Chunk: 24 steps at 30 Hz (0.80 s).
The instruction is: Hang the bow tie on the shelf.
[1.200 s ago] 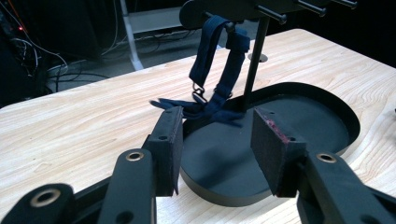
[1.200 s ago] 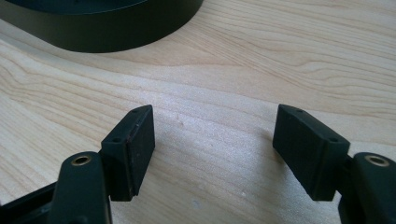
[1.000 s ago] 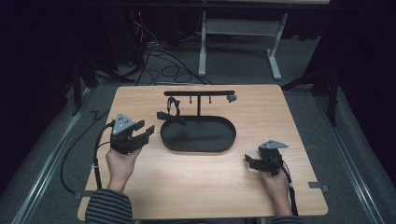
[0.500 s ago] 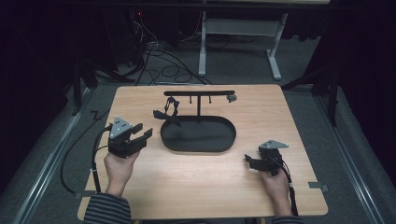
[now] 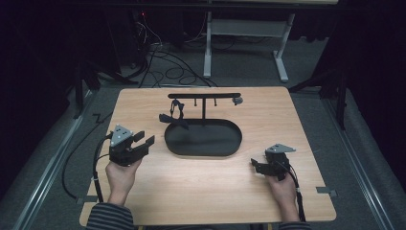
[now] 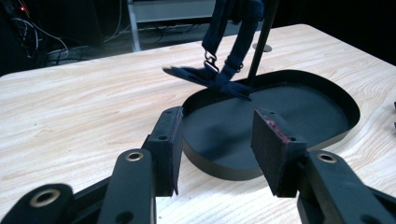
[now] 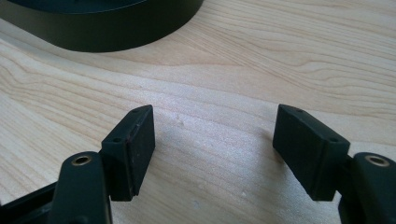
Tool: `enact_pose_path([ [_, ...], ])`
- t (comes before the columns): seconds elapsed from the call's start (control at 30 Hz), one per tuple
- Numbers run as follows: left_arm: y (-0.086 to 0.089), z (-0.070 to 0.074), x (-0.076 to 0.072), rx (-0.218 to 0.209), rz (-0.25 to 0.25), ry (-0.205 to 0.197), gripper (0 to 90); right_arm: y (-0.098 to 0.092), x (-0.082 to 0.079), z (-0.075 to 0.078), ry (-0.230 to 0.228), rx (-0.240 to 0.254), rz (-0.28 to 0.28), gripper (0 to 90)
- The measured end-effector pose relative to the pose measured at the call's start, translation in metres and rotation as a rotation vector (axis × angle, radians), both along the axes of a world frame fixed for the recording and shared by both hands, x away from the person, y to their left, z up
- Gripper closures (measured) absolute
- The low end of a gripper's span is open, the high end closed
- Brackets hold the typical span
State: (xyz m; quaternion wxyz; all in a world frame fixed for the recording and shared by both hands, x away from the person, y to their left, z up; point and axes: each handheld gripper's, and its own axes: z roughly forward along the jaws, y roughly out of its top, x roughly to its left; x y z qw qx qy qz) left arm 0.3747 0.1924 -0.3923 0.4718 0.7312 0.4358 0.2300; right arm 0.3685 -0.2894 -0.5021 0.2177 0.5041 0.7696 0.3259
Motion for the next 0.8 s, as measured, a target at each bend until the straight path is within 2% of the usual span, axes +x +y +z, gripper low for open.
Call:
enact_pose_path([
  [0.6, 0.013, -0.019, -0.009, -0.025, 0.026, 0.047, 53.8, 0.0, 0.0, 0.0, 0.0, -0.001, 0.0, 31.1],
  [0.8, 0.012, -0.029, -0.01, -0.008, 0.023, 0.07, 53.8, 0.0, 0.0, 0.0, 0.0, -0.002, 0.0, 31.1],
])
